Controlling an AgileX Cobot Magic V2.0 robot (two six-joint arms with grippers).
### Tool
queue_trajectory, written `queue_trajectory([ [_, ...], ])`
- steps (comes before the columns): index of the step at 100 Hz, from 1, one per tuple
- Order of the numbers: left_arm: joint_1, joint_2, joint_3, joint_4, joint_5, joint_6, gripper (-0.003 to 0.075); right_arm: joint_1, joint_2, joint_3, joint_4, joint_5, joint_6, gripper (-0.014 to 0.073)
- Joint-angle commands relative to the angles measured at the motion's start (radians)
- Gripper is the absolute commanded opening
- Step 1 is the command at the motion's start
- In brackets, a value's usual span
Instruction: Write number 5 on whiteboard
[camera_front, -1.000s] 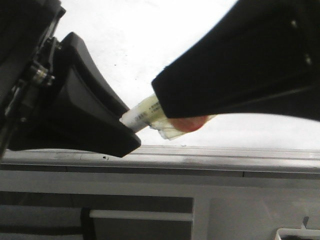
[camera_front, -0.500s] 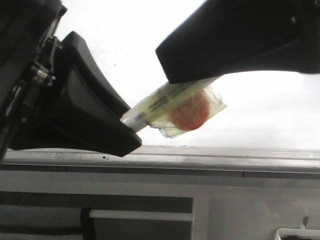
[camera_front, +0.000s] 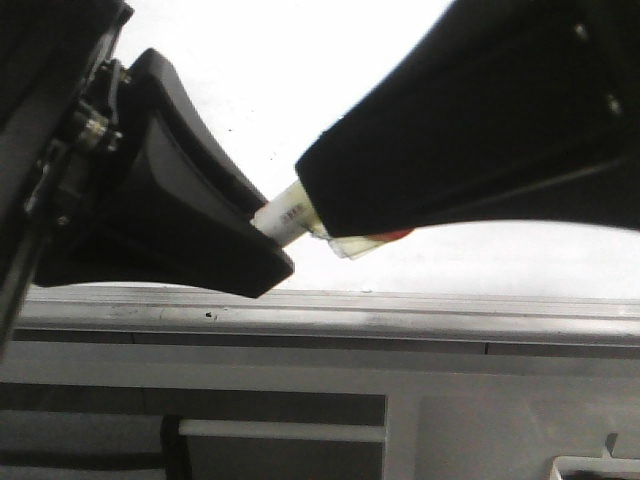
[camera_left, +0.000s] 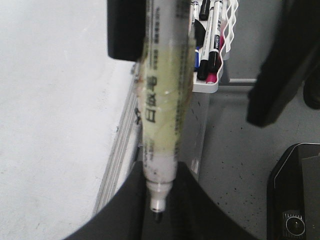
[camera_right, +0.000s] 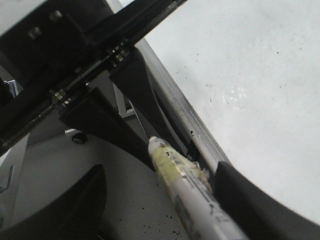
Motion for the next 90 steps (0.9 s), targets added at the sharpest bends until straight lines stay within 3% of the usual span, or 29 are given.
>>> queue_trajectory([
  [1,-0.007,-0.024,-0.032,-0.023,-0.068,-0.011,-0.002,0.001,-0.004,-0.034,-0.008,-0.054,-0.007,0.0419],
  [18,-0.007,-0.024,-0.032,-0.023,-0.068,-0.011,-0.002,0.001,-0.004,-0.034,-0.008,-0.04,-0.007,0.0364],
  [63,-0.007,-0.024,-0.032,-0.023,-0.073,-0.011,-0.002,0.001,-0.004,-0.034,-0.008,-0.04,-0.007,-0.007],
  [77,-0.007,-0.026,-0.032,-0.027,-0.076,-0.011,-0.0005,0.001,-0.004,-0.034,-0.008,-0.052,-0.007,-0.007],
  [90,-0.007,-0.04,-0.032,-0.071,-0.076,-0.011,0.0127,0.001,-0.004,-0.034,-0.008,-0.084,-0.007,-0.007],
])
